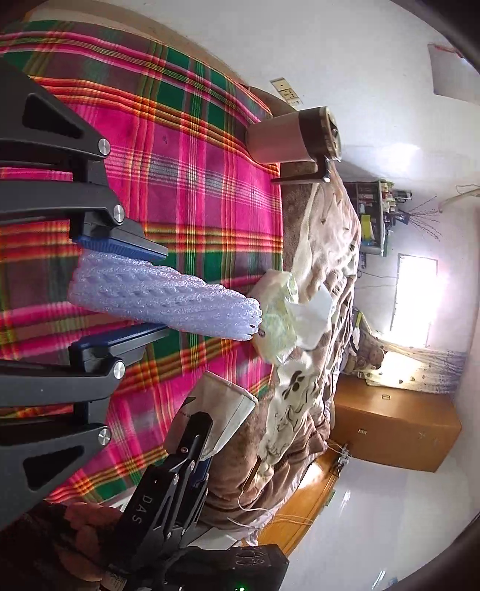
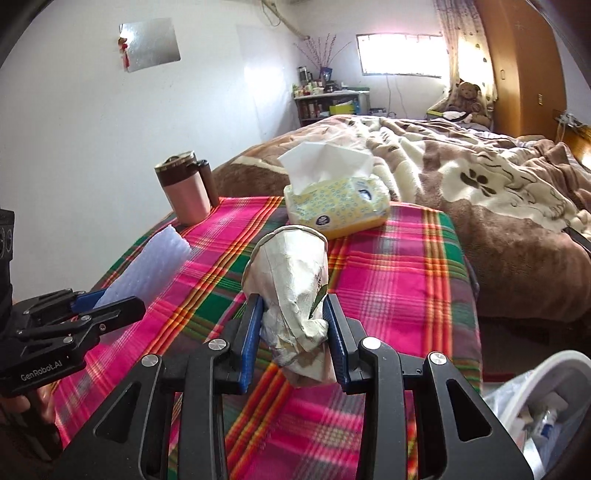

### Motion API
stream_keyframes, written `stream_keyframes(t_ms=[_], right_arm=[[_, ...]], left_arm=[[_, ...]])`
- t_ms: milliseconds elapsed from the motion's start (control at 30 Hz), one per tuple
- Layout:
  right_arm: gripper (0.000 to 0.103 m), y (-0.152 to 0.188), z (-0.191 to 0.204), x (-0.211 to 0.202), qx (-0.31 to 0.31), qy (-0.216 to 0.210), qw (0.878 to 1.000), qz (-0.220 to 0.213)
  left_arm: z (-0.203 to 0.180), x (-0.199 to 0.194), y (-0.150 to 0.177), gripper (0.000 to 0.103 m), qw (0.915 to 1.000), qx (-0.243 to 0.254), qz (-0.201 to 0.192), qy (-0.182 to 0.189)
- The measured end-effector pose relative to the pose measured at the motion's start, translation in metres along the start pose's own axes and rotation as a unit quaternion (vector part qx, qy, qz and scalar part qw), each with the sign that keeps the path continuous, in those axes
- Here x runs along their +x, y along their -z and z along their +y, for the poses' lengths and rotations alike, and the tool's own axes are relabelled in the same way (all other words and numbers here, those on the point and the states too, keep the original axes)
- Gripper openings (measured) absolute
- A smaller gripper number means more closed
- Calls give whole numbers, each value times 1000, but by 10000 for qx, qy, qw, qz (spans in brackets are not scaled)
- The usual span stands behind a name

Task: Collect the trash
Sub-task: 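Carry the foam net and paper cup over the wastebasket with both tools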

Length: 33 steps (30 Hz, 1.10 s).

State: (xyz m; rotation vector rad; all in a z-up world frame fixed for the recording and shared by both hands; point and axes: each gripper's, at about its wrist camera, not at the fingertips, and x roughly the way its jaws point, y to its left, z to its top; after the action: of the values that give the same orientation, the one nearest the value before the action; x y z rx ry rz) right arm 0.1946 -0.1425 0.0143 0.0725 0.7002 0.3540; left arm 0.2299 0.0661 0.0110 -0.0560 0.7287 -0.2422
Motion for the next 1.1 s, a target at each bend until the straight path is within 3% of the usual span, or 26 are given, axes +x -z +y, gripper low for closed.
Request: stream_keyframes(t_ms=[633, 1100], right_arm=[[35, 38, -35, -100, 376, 340, 9966, -652], [37, 67, -86, -152, 914, 1158, 9846, -933]], left_arm=[[-87, -70, 27, 35, 9974, 460, -447, 338], [-168, -74, 43, 35, 9903, 879, -474, 970]])
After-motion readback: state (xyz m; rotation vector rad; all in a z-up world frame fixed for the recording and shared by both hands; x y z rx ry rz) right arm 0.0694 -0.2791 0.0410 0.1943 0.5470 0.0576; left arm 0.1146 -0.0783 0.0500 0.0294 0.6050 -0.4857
